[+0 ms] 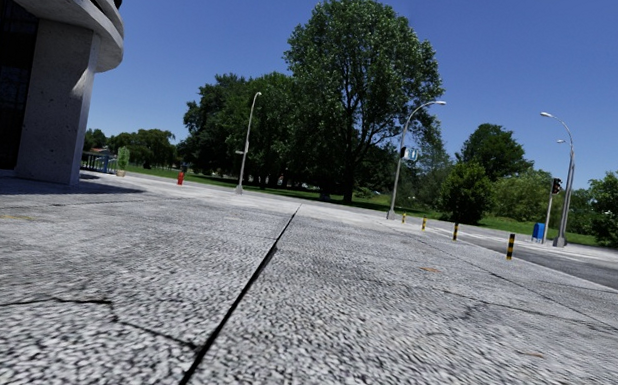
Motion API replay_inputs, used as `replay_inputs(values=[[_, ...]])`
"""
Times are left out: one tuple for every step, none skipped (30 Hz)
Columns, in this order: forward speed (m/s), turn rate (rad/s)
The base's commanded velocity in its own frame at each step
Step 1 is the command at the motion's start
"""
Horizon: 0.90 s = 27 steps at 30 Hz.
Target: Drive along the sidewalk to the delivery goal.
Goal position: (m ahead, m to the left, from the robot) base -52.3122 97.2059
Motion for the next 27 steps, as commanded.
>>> replay_inputs(values=[[0.72, 0.0], [0.72, 0.0], [1.03, 0.0], [1.46, 0.0], [2.0, 0.0], [2.0, 0.0], [2.0, 0.0], [2.0, 0.0], [2.0, 0.0], [2.0, 0.0], [2.0, 0.0], [2.0, 0.0], [2.0, 0.0], [2.0, 0.0], [2.0, 0.0], [2.0, 0.0], [2.0, 0.0], [2.0, 0.0], [2.0, 0.0], [2.0, 0.0], [2.0, 0.0], [2.0, 0.0], [2.0, 0.0], [2.0, 0.0], [2.0, 0.0], [2.0, 0.0], [2.0, 0.0]])
